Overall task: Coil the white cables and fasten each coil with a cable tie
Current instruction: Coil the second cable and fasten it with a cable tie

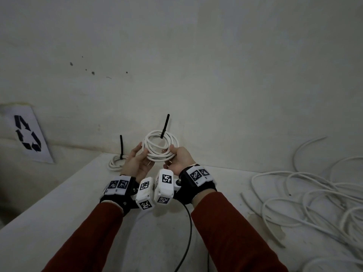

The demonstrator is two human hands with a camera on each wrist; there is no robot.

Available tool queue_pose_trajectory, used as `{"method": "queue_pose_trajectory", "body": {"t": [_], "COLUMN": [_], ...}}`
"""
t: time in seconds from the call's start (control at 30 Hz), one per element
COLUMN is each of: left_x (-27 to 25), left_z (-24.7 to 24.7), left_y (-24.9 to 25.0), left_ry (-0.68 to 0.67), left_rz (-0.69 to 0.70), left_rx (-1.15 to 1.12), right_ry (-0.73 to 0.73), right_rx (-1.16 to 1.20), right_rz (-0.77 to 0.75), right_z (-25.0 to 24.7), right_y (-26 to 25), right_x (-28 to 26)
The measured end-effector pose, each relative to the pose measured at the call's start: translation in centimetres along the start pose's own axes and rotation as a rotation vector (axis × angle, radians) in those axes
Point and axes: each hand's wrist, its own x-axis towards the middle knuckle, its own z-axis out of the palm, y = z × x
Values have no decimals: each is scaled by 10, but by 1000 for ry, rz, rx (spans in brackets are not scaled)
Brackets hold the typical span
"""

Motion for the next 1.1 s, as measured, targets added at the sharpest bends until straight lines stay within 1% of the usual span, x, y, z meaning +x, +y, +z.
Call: {"method": "queue_pose_trajectory", "body": {"t": [0.07, 0.17, 0.2, 0.3, 0.37, 0.5, 0.57, 0.63, 0.67, 0.7, 0.77, 0.87, 0.93, 1.0, 1.1], "left_x": [2, 4, 5, 2, 4, 3, 1, -1, 1, 4, 7, 4, 1, 1, -2], "left_z": [-4, -9, -10, -9, -12, -10, -3, 2, 3, 1, -2, -3, -4, -7, -5], "left_y": [-1, -1, -1, -3, -2, -1, 1, 3, 4, 4, 2, 0, 1, 2, 2], "left_ry": [15, 22, 24, 27, 37, 77, 75, 46, 47, 73, 135, 142, 138, 135, 110], "left_rz": [-19, -26, -29, -38, -49, -89, -145, -200, -187, -144, -30, 84, 139, 165, 170], "left_rx": [-4, 10, 18, 45, 65, 159, 179, 219, 281, 339, 458, 561, 565, 529, 470], "right_ry": [-17, -84, -84, -11, 23, 13, 31, 49, 38, 20, 2, -13, -2, 20, -28], "right_rx": [11, 70, 94, 126, 92, -47, -102, -108, -108, -110, -121, -72, -93, -122, -20], "right_rz": [0, -3, -9, -26, -41, -44, -73, -98, -107, -114, -127, -132, -133, -119, -60], "right_z": [-3, -4, -2, 3, 1, 0, 1, 1, 0, -1, -2, -3, -5, -6, -3], "right_y": [1, 5, 7, 12, 14, 14, 13, 13, 13, 14, 15, 15, 13, 11, 11], "right_x": [-2, -6, -4, 7, 13, 13, 15, 17, 19, 20, 22, 21, 19, 19, 16]}}
